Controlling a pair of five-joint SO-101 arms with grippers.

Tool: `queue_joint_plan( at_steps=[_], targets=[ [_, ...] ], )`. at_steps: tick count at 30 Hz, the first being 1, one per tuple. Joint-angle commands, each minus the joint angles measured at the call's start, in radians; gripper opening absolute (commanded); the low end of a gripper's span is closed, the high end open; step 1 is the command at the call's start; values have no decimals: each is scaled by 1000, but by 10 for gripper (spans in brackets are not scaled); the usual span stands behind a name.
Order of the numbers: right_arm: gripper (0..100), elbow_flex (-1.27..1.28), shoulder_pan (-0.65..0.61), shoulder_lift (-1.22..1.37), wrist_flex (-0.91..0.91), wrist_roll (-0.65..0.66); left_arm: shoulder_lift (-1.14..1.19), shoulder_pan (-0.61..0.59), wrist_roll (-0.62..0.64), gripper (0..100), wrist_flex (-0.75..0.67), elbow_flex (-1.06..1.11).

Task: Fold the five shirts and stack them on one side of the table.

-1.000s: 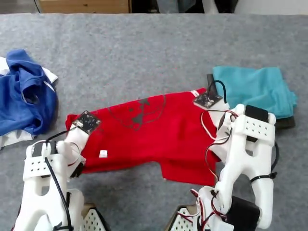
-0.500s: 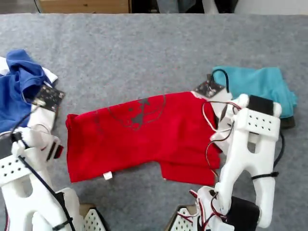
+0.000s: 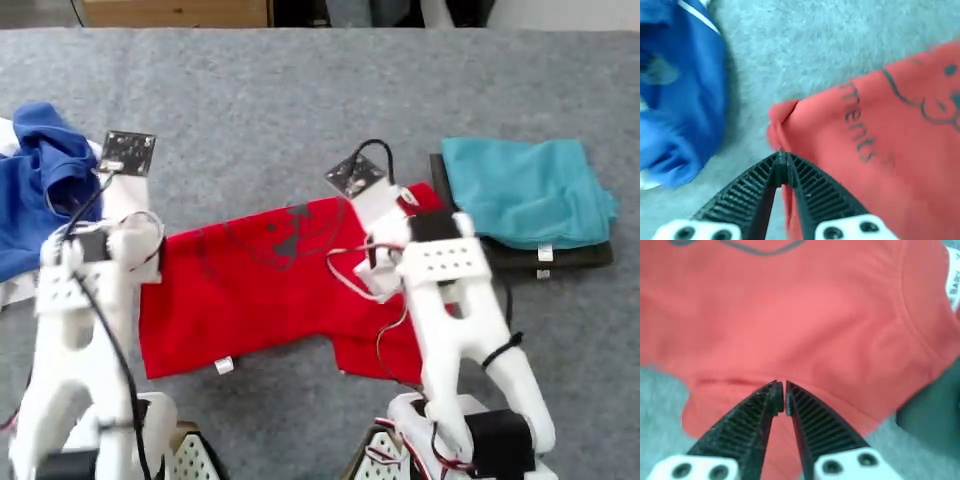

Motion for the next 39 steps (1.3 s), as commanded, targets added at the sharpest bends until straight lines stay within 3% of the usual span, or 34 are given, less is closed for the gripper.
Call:
queue_joint_plan(
  at_steps=[1,9,14,21,24,28,33,39],
  targets=[
    [17,76,-21,-22,-110,-18,130,25,75,30,-100,-5],
    [13,162,-21,-24,-118,-14,382,16,287,29,-193,-58],
    [14,168,-23,-24,-48,-9,468,15,319,29,-267,-65],
    [13,168,-23,-28,172,215,479,10,327,29,-304,-65],
    [13,145,-18,-31,275,330,479,-27,387,29,-310,-65],
    [13,8,-15,-45,442,394,483,-56,405,29,-310,-65],
    [13,-251,28,-90,451,342,485,-53,407,29,-310,-58],
    [13,-108,-57,71,184,167,485,-58,411,30,-310,-64]
  ],
)
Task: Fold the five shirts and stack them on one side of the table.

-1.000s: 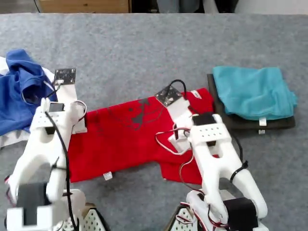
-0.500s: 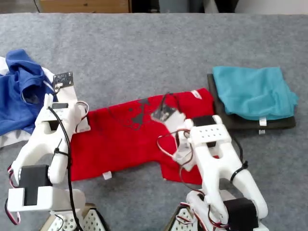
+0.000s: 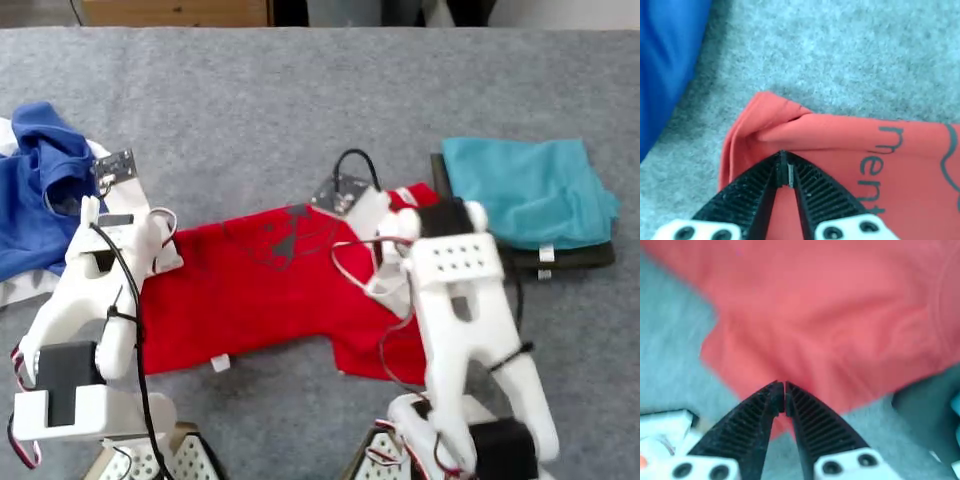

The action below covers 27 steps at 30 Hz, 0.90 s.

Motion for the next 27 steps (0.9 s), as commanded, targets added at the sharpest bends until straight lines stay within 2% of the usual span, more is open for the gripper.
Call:
queue_joint_plan(
  at_steps=[1,5,12,14,20,23,27],
  targets=[
    [13,87,-63,102,-160,-81,2,-30,8,30,-20,-42],
    [13,173,-149,194,-209,-95,2,-31,5,30,-43,-39],
    [13,269,-347,199,-83,-46,2,-31,8,30,-48,-42],
    [13,274,-370,199,-77,-40,2,-31,8,30,-48,-42],
    [13,74,-227,160,60,-32,3,-31,8,30,-48,-42],
    [13,-54,-141,79,150,41,3,-31,3,30,-48,-42],
    [14,-246,-6,19,133,66,-9,-33,-2,29,-40,-44]
  ],
)
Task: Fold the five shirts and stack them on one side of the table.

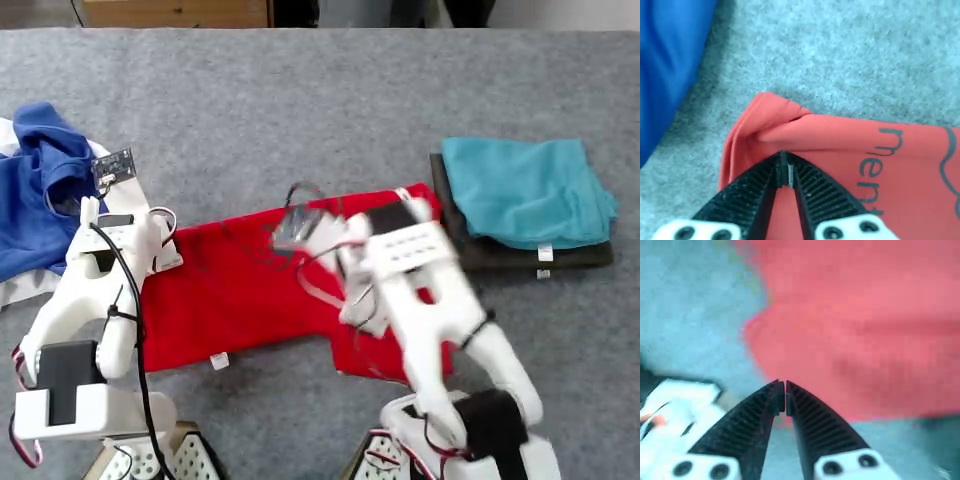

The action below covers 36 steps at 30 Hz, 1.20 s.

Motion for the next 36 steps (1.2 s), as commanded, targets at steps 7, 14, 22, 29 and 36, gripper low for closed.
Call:
queue_joint_plan(
  at_steps=[7,14,22,29,36],
  targets=[
    [15,-421,180,203,-110,-161,-187,-21,-95,29,41,-68],
    [15,-734,213,661,-219,-307,-252,-27,-130,29,-8,-22],
    [15,-1233,318,1141,-143,-374,52,-68,-120,28,-133,-61],
    [14,-1705,293,1340,189,-373,84,-114,-129,28,-37,-188],
    [14,-1859,284,1331,204,-374,37,-170,-130,28,-34,-222]
  ],
)
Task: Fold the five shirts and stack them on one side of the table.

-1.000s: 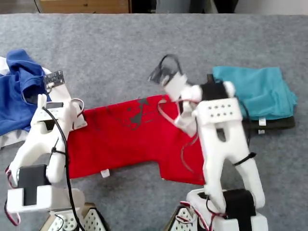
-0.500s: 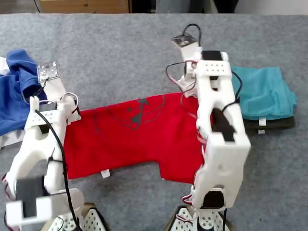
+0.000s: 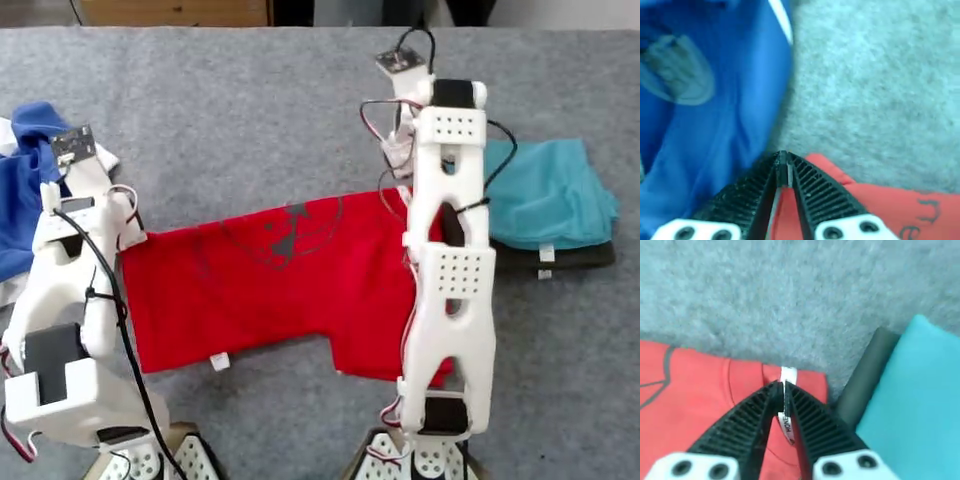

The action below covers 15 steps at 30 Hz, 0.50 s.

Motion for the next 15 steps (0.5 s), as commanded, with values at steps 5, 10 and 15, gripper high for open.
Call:
queue_joint_plan(
  at_steps=[5,10,15],
  targets=[
    [14,15,-3,-193,15,-9,-193,12,-34,28,107,-47],
    [14,321,-37,-420,12,32,-370,117,-104,29,235,38],
    [14,604,-60,-495,-75,114,-408,128,-107,29,66,229]
  ],
)
